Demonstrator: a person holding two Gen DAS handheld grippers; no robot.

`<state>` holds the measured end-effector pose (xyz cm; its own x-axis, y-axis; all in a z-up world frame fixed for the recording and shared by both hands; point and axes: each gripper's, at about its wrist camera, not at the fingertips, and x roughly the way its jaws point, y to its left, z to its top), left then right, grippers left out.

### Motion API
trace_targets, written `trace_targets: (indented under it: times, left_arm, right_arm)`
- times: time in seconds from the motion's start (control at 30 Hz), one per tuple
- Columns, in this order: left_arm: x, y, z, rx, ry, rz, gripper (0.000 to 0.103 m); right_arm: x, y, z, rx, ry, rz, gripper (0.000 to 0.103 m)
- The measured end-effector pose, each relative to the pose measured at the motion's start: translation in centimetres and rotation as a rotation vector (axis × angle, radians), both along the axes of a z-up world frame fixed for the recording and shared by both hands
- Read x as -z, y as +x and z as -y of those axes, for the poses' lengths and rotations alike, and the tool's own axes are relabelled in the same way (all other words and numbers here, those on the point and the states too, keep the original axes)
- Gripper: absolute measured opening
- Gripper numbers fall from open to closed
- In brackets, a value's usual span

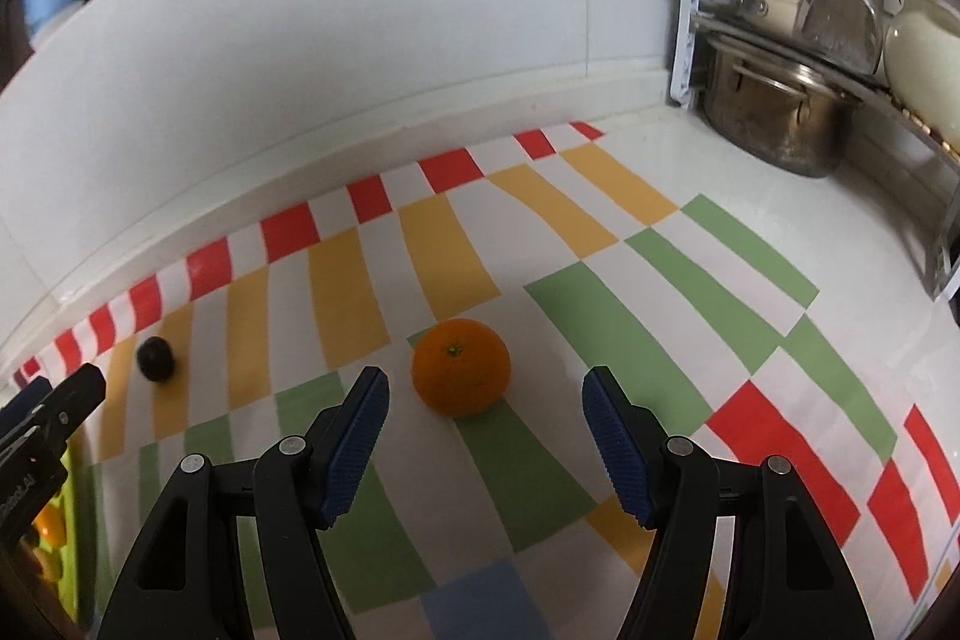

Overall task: Organize fruits
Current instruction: 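Move the left gripper to the dark plum while the right approaches the orange, then close the left gripper on the dark plum while the right closes on the orange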

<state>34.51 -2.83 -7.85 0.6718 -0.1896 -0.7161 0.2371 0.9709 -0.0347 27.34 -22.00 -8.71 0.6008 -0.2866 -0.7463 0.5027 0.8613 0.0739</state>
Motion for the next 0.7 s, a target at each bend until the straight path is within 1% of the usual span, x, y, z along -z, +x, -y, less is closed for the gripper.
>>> trace_targets:
  times: [0.17, 0.27, 0.43, 0.5, 0.6, 0.67, 0.7]
  left_arm:
    - [1.4, 1.9, 0.5, -0.040, 0.008, -0.032, 0.074]
    - [1.8, 2.8, 0.9, -0.038, 0.012, -0.050, 0.073]
    - [2.5, 4.1, 1.7, -0.025, 0.044, -0.076, 0.061]
    - [2.9, 4.5, 1.9, -0.020, 0.047, -0.089, 0.054]
    - [3.4, 4.9, 2.1, -0.014, 0.036, -0.113, 0.047]
    - [3.7, 5.1, 2.2, -0.008, 0.031, -0.129, 0.042]
    - [3.8, 5.1, 2.2, -0.005, 0.031, -0.129, 0.039]
  right_arm:
    - [1.4, 1.4, 0.3, 0.028, 0.017, -0.041, 0.068]
    - [1.7, 1.7, 0.3, 0.037, 0.013, -0.047, 0.068]
    - [2.0, 2.3, 0.2, 0.039, -0.001, -0.061, 0.068]
    - [2.1, 2.5, 0.4, 0.044, 0.001, -0.067, 0.067]
    - [2.2, 2.8, 0.6, 0.047, 0.003, -0.071, 0.060]
    - [2.4, 3.0, 0.6, 0.045, 0.007, -0.078, 0.059]
    - [2.4, 3.0, 0.6, 0.045, 0.010, -0.077, 0.056]
